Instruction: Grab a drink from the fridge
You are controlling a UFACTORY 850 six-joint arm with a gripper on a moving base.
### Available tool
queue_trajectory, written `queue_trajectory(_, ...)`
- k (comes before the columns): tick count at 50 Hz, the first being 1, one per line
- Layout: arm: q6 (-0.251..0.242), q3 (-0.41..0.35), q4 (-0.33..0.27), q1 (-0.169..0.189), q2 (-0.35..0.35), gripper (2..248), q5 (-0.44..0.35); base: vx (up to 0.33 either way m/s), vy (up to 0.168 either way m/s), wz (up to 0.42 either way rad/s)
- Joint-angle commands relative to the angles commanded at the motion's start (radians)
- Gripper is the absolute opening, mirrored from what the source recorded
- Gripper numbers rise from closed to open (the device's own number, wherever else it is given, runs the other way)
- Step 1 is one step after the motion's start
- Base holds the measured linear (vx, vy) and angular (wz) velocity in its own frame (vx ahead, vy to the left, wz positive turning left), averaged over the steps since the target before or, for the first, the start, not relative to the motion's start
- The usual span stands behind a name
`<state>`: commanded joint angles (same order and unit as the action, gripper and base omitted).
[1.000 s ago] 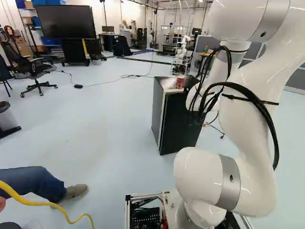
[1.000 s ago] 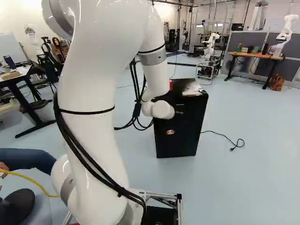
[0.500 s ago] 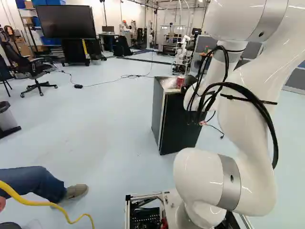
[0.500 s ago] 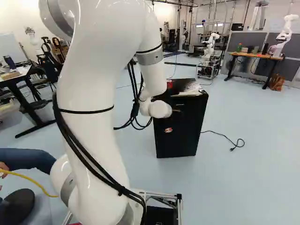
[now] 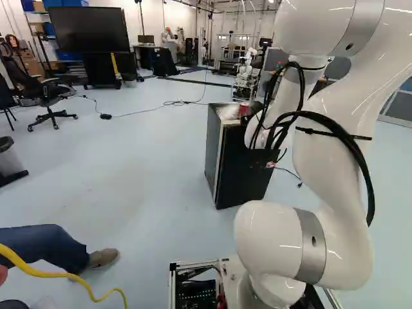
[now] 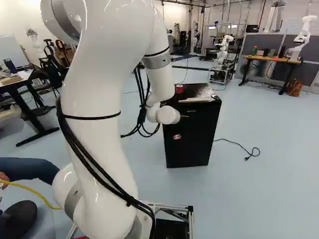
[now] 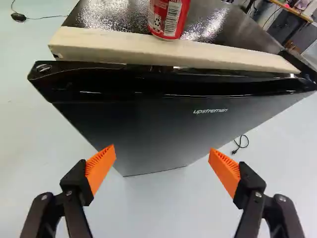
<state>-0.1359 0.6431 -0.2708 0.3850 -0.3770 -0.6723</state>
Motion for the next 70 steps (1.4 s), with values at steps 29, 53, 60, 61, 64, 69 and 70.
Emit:
queue_trajectory(29, 0.0, 0.05, 0.0, -0.021, -0.038, 247, 0.0, 0.0, 0.0, 0.0)
queue_trajectory(53, 0.0, 0.086, 0.0, -0.029, -0.065, 247, 0.0, 0.0, 0.0, 0.0)
queue_trajectory(60, 0.0, 0.094, 0.0, -0.03, -0.071, 247, 0.0, 0.0, 0.0, 0.0)
queue_trajectory(61, 0.0, 0.095, 0.0, -0.031, -0.072, 247, 0.0, 0.0, 0.0, 0.0)
queue_trajectory(64, 0.0, 0.098, 0.0, -0.031, -0.074, 247, 0.0, 0.0, 0.0, 0.0)
queue_trajectory(69, 0.0, 0.104, 0.0, -0.032, -0.078, 247, 0.0, 0.0, 0.0, 0.0)
queue_trajectory(70, 0.0, 0.105, 0.0, -0.033, -0.079, 247, 0.0, 0.0, 0.0, 0.0)
